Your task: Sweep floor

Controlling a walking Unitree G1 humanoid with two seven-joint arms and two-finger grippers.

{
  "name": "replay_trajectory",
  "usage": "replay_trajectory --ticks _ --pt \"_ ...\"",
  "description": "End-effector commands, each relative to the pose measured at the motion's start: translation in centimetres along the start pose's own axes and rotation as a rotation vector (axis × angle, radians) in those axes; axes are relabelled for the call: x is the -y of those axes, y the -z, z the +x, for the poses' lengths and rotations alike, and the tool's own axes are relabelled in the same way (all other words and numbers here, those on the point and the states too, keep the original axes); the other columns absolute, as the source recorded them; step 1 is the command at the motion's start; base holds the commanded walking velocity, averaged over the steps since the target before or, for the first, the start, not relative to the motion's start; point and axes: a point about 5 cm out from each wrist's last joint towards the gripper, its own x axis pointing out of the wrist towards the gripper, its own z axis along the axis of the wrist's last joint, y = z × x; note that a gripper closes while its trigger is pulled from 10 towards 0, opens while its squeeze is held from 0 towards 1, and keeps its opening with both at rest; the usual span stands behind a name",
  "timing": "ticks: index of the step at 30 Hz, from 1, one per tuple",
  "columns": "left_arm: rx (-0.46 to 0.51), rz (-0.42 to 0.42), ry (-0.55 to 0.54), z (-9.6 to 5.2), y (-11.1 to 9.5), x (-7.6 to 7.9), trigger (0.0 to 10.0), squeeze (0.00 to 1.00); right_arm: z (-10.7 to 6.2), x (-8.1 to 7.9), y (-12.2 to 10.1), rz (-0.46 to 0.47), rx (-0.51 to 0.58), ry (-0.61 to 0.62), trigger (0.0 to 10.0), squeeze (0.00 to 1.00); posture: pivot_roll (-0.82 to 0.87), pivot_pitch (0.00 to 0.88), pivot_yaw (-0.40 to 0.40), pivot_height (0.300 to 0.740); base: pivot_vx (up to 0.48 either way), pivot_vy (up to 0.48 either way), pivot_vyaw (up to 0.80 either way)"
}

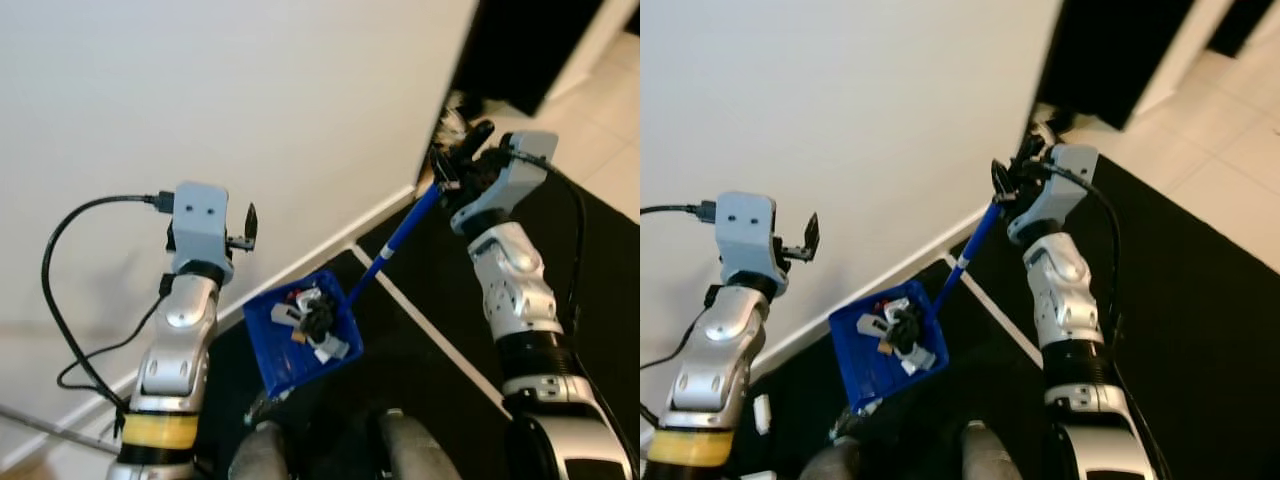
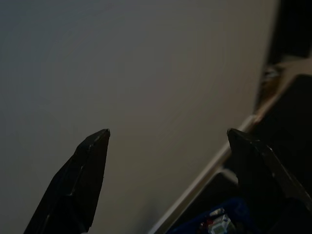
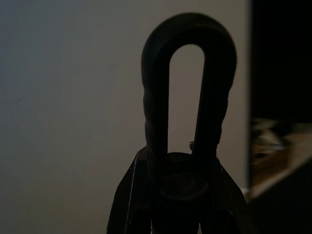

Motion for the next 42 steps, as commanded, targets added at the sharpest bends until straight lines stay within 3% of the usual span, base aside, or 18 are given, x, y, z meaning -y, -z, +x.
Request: replay_trajectory --ticks 1,42 --pt "-0.012 0.005 0.001 -0.19 0.33 0.24 10.0 0.0 0.17 -0.1 -0.63 0.025 0.035 -0.001 10.0 0.0 0.09 0.102 0.005 0.74 0.0 0.0 -0.75" --pt "-0.036 0.01 0.003 -0.32 0.96 0.39 10.0 0.0 0.19 -0.31 -0.34 0.025 0.021 -0.012 10.0 0.0 0.08 0.098 0.0 0.74 0.0 0.0 -0.74"
